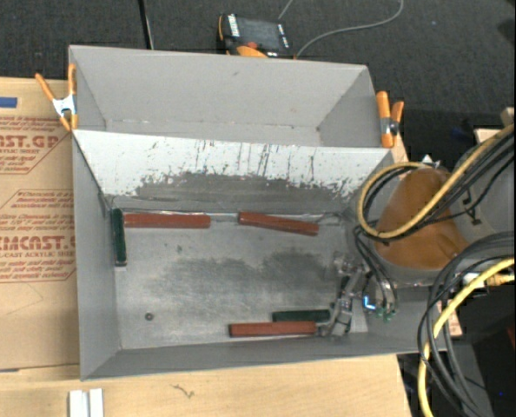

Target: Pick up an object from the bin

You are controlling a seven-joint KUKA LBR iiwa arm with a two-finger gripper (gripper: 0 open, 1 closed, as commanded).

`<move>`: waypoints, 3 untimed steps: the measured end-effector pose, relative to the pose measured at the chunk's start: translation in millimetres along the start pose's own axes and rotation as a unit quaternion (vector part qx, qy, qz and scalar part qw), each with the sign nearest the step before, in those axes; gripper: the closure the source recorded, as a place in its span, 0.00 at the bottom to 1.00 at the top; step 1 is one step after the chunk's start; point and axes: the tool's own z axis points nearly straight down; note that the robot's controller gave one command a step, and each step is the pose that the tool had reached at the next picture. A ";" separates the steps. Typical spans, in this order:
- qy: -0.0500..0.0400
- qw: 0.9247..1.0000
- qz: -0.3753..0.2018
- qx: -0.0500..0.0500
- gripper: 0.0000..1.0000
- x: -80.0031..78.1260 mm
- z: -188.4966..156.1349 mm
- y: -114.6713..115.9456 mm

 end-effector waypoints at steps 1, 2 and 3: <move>0.002 1.000 -0.002 0.000 1.00 1.1 -0.1 2.1; -0.001 1.000 -0.002 -0.001 0.00 -0.2 -0.7 2.3; -0.002 0.999 -0.054 -0.002 0.00 16.7 -1.3 59.0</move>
Offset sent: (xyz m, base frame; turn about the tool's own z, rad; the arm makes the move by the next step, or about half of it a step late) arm 0.0000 0.0000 0.0000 0.0000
